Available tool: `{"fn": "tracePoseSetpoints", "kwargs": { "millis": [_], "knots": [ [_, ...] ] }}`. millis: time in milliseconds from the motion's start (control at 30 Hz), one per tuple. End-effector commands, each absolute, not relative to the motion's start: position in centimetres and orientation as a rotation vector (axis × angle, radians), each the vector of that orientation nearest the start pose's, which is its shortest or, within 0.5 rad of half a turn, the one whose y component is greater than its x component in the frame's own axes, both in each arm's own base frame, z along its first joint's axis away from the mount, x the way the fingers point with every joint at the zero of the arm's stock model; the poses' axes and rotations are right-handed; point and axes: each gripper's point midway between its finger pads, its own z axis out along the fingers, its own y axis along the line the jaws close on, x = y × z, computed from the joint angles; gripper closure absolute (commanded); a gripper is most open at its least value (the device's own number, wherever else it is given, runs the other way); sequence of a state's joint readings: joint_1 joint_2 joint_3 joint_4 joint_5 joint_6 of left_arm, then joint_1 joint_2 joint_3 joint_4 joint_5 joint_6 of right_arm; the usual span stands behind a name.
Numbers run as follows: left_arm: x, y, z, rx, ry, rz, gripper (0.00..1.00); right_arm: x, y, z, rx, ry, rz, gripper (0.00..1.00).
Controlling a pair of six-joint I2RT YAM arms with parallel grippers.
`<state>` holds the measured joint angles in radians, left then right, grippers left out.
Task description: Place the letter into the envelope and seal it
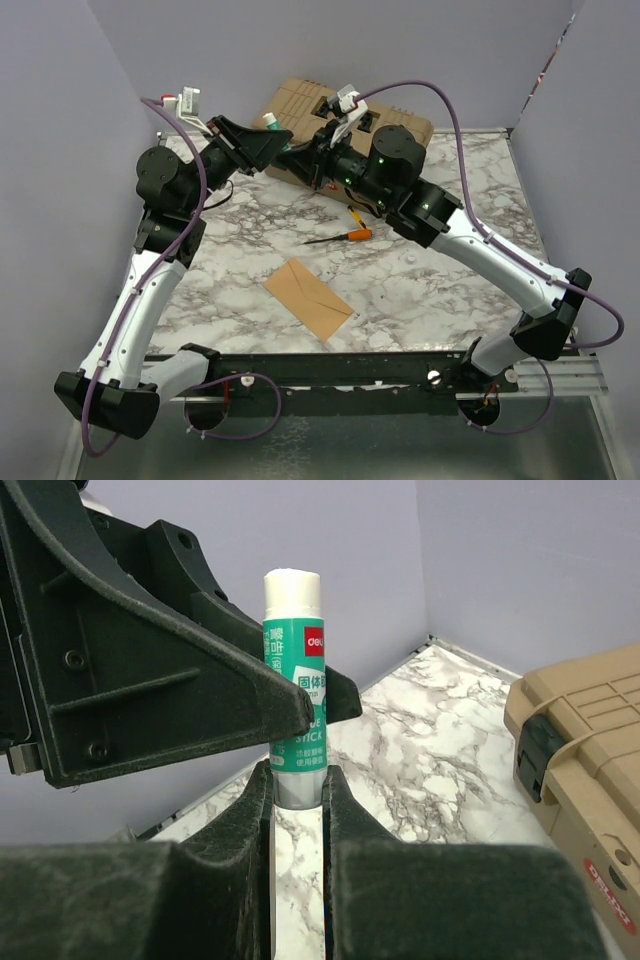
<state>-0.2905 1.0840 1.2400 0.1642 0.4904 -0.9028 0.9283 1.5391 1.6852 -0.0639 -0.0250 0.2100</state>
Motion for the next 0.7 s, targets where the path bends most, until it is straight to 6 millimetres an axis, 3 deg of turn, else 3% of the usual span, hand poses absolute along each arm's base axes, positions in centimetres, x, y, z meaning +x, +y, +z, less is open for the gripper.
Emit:
{"fn": "tracePoseSetpoints", "kwargs": {
  "millis": [0,233,333,433,500,600,667],
  "knots": [
    [26.9,-22.1,47.5,0.187,1.434,-1.381,0.63,28.1,40.9,45.7,-0.574,1.419,0.982,1.0],
    [26.7,-22.1,45.8,0.212,1.458,-1.356,0.64,27.4,40.8,47.2,-0.564,1.367,1.023,1.0],
    [26.8,-22.1,45.4,0.211,1.465,-1.349,0.76,27.1,40.8,47.4,-0.571,1.361,1.039,1.0],
    [26.9,-21.9,45.4,0.218,1.455,-1.323,0.96,27.0,40.8,47.0,-0.579,1.379,1.041,1.0],
    [27.2,-21.5,45.2,0.217,1.452,-1.275,1.0,27.0,40.8,46.3,-0.585,1.403,1.034,0.91],
    [28.0,-20.7,44.7,0.205,1.454,-1.173,1.0,27.0,40.2,43.9,-0.593,1.481,0.997,0.51],
    [28.6,-20.1,44.4,0.201,1.463,-1.106,1.0,27.1,39.4,42.1,-0.586,1.529,0.959,0.37]
  ]
}}
